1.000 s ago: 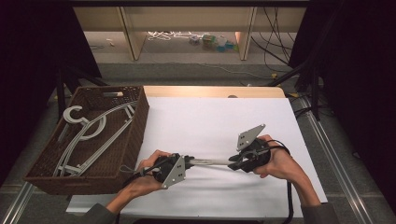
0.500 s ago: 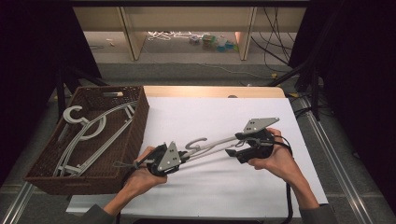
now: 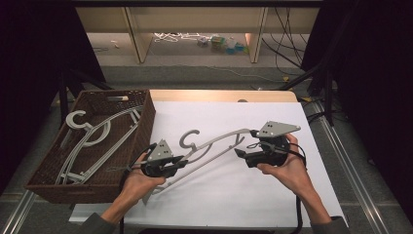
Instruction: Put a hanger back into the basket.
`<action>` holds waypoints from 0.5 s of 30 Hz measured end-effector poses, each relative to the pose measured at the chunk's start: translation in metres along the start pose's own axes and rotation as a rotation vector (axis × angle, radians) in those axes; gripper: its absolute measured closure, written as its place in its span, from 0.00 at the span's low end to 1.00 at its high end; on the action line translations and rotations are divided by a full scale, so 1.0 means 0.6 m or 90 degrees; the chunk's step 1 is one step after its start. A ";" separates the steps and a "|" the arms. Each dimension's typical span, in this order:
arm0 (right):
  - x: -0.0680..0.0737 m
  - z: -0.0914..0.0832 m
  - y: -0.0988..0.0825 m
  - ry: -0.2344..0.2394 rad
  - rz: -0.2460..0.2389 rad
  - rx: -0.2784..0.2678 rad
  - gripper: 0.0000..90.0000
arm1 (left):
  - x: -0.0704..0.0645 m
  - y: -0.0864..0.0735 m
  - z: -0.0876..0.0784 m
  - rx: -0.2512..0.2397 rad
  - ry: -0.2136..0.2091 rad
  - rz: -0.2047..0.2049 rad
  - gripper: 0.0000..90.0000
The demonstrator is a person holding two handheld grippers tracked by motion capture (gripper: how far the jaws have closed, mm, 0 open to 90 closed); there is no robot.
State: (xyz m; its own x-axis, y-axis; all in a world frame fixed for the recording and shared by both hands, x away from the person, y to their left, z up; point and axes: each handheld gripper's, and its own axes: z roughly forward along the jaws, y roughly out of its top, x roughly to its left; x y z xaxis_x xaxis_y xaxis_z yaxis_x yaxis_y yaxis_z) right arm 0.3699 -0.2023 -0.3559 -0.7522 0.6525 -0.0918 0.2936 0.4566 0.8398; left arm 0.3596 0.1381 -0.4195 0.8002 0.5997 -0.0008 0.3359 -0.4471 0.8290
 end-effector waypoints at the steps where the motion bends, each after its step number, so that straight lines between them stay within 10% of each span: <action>1: 0.003 -0.001 0.000 -0.002 0.007 -0.008 0.24 | 0.002 0.000 -0.002 0.001 0.003 -0.007 0.88; 15: 0.035 -0.015 -0.038 -0.044 0.041 -0.093 0.21 | 0.013 -0.003 -0.029 -0.030 -0.006 -0.091 0.88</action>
State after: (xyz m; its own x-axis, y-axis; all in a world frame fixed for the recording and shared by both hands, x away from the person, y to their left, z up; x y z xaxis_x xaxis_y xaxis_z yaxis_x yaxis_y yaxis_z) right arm 0.3422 -0.2044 -0.3724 -0.6908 0.7199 -0.0677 0.2477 0.3235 0.9132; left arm 0.3570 0.1550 -0.4113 0.7506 0.6489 -0.1248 0.4226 -0.3261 0.8456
